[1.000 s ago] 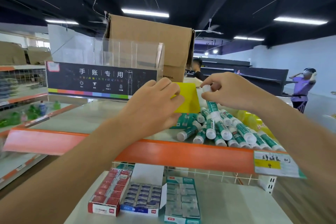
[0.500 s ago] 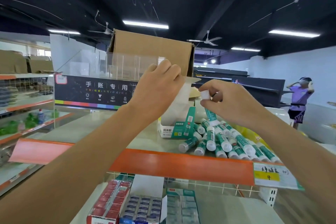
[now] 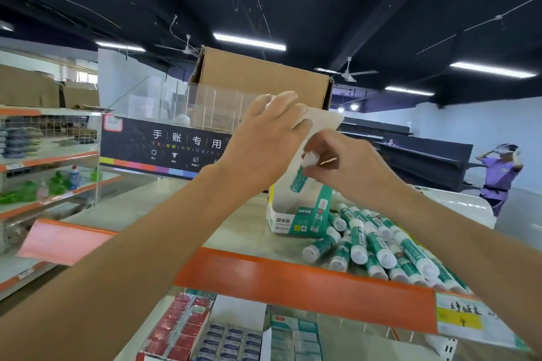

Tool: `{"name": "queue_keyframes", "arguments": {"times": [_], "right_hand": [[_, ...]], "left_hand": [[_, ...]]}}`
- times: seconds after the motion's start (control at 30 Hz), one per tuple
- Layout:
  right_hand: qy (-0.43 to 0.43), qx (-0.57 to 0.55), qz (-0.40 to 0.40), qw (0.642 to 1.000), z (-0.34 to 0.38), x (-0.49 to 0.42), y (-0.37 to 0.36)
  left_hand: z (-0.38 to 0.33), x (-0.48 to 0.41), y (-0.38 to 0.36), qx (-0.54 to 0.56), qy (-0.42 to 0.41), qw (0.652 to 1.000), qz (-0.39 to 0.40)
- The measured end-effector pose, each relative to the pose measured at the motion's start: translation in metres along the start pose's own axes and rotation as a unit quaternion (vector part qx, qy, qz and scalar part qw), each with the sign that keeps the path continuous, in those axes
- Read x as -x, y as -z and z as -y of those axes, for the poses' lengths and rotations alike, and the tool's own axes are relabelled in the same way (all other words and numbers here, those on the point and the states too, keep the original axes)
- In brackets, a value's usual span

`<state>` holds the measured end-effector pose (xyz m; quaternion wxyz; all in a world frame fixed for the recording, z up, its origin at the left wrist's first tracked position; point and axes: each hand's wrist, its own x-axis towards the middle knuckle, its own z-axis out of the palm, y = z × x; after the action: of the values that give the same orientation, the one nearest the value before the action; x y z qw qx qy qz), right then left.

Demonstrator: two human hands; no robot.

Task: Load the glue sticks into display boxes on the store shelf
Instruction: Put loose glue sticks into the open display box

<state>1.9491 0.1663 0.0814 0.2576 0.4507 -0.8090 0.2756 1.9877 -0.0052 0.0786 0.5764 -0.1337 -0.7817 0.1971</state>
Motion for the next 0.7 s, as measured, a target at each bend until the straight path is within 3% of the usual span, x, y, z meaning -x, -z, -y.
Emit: {"name": "queue_keyframes", "arguments": {"times": [0.4, 0.7], "right_hand": [[-0.001, 0.053, 0.088, 0.995, -0.015, -0.026, -0.031], [-0.009, 0.102, 0.077, 0.992, -0.017, -0.033, -0.047]], "left_hand": [[-0.001, -0.001, -0.01, 0.036, 0.006, 0.997, -0.069], [-0.007, 0.003, -0.009, 0.052, 0.021, 0.995, -0.08]]}}
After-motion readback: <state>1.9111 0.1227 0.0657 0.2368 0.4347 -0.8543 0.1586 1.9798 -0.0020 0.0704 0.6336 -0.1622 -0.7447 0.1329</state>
